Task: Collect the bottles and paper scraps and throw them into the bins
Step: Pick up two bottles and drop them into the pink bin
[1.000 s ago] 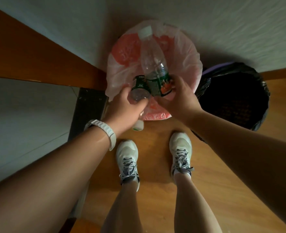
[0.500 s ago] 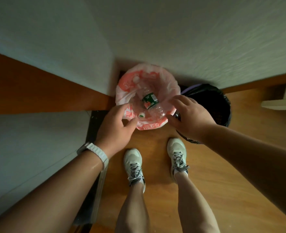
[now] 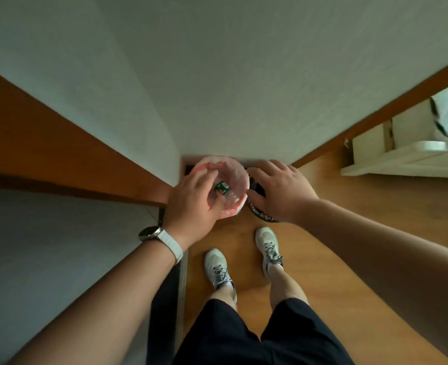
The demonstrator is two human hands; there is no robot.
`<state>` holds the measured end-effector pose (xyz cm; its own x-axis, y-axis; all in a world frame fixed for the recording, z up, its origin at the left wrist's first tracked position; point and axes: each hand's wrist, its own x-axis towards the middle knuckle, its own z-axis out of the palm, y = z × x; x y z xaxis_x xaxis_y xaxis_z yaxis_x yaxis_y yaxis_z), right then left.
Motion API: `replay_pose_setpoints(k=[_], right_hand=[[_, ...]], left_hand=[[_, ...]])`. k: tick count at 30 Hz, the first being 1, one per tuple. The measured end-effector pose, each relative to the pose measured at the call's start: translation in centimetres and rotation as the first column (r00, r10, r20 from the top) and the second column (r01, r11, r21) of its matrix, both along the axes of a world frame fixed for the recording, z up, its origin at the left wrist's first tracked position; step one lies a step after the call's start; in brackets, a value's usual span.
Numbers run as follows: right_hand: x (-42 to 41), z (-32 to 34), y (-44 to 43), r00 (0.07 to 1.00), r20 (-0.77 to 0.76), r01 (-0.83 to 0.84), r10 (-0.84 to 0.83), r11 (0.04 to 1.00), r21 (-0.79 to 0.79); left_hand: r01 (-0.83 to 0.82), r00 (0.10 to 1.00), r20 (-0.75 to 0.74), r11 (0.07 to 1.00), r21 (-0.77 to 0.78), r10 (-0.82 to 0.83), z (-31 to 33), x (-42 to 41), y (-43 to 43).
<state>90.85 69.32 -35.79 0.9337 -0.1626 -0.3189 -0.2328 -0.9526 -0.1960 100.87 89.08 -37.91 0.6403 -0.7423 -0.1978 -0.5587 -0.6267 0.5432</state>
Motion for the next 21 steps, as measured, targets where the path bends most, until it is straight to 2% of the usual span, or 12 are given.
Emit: replay_pose_setpoints(k=[9, 16, 21], right_hand=[[-7.6, 12.2, -1.6, 0.989, 0.053, 0.146, -0.141, 0.986, -0.084], [-17.6, 17.2, -6.2, 0.957, 0.118, 0.280, -0.263, 0.947, -0.156], [-26.8, 20.2, -10.9, 0.909, 0.188, 0.406, -0.372, 0.893, -0.195]], left_hand=[[0.238, 0.944, 0.228, 0.971, 0.037, -0.240, 10.7, -3.7, -3.6], [0.423, 0.821, 0.382, 0.901, 0.094, -0.425, 16.6, -9.6, -11.0], [0.541, 0.725, 0.462, 0.837, 0.076, -0.511, 20.3, -16.7, -17.8]])
